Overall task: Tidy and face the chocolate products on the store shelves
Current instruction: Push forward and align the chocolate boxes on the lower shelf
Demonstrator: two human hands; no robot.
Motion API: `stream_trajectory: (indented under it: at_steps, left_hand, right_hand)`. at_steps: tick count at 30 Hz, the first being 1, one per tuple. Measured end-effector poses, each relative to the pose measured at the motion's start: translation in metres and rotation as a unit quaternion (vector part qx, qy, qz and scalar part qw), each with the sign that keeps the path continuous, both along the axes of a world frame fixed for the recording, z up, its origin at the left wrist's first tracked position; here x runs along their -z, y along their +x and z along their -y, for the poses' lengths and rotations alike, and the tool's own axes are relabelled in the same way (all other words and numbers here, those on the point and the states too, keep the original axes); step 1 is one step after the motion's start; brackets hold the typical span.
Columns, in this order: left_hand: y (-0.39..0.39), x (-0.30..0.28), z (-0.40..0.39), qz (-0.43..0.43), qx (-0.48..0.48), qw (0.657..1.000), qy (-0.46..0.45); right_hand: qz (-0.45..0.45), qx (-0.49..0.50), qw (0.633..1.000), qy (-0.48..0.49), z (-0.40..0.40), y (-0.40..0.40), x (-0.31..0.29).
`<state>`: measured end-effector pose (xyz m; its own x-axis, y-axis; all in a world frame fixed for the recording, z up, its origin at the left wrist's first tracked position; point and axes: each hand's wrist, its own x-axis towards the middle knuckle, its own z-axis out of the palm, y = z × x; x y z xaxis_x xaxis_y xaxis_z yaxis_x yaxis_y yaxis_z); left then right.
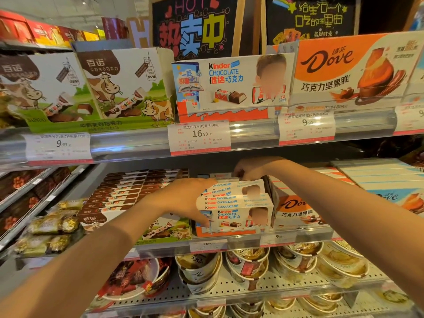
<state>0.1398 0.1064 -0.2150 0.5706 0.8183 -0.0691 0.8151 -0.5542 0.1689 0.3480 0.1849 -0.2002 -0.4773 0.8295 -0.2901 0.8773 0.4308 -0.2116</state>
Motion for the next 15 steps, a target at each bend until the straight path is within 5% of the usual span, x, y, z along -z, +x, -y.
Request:
stream_trajectory:
  at_steps: [7,15]
  left_hand:
    - [0.0,0.002,-0.004,0.011,0.007,1.0,0.0]
    - [-0.001,0.002,-0.002,-0.047,-0.029,0.997,0.046]
  right_hand:
    - [-0.104,-0.03,0.993,0.044,0.008,0.01,-0.004]
    - [-0.116,0.012,0.989,-0.09,0.019,0.01,-0.007]
